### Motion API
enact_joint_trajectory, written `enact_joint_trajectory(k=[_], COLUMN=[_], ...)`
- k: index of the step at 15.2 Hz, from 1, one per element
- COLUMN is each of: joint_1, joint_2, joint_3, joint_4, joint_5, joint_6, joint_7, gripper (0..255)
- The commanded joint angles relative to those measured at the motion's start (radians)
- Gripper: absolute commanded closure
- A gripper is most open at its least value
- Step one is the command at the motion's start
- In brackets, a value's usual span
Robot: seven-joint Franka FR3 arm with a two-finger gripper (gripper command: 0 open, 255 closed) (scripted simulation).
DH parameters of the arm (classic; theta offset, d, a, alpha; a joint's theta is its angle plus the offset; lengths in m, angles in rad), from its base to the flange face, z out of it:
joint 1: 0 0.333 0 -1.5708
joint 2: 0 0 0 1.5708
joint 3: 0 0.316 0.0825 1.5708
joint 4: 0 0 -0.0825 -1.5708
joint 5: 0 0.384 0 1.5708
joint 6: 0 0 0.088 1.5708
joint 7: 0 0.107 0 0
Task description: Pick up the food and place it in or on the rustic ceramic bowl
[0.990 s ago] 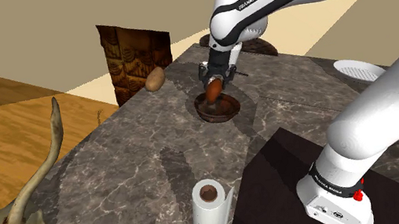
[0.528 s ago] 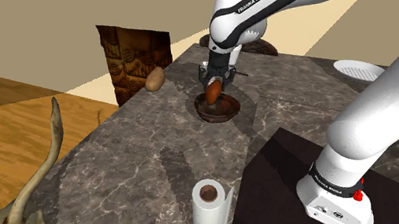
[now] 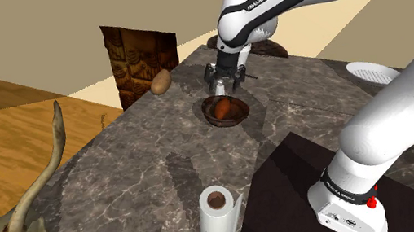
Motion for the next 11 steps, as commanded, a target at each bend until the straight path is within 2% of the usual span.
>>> enact_joint_trajectory(k=[1,3,11], joint_1=[0.000,-0.001,-0.001], joint_2=[-0.033,-0.064,-0.064], joint_3=[-0.003,-0.009,-0.009], joint_4=[0.020,0.053,0.053], joint_5=[0.002,0.002,0.002], joint_6=[-0.053,-0.117,-0.117], joint_7=[0.000,-0.001,-0.001], gripper=[0,0,0])
